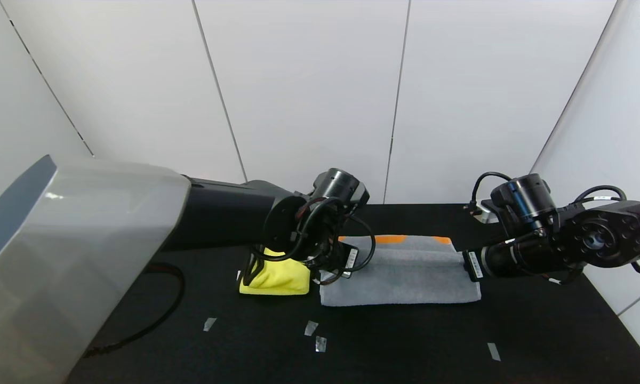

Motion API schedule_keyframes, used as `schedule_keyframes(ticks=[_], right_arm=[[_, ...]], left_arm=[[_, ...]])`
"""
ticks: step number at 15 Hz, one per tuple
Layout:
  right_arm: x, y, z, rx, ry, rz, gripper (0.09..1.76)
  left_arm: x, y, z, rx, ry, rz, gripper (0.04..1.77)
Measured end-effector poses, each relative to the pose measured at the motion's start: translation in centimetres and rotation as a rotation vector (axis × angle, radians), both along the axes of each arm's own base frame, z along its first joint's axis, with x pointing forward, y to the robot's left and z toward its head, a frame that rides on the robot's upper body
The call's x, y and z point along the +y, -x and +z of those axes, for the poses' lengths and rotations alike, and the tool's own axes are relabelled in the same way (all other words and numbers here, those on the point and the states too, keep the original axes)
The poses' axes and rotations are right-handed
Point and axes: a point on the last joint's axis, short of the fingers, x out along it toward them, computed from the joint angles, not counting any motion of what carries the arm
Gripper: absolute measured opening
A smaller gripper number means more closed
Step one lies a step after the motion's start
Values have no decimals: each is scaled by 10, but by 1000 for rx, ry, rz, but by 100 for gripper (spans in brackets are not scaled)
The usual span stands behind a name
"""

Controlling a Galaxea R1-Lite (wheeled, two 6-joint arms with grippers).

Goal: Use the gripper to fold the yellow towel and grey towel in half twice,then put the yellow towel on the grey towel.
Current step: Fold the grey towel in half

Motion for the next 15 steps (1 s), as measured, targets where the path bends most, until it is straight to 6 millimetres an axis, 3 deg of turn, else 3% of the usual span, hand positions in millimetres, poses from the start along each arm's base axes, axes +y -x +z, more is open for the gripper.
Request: schedule_keyframes(ticks=[7, 13, 15], right_arm=[[-6, -37, -21, -61, -16, -41, 13], [-3, -57, -41, -84, -34, -58, 13], [-3, -61, -47, -92, -27, -68, 46]], left_arm=[[-7, -38, -22, -44, 27, 66, 13], [-9, -56, -41, -54, 42, 121, 13], [-9, -60, -44, -54, 42, 128, 45]])
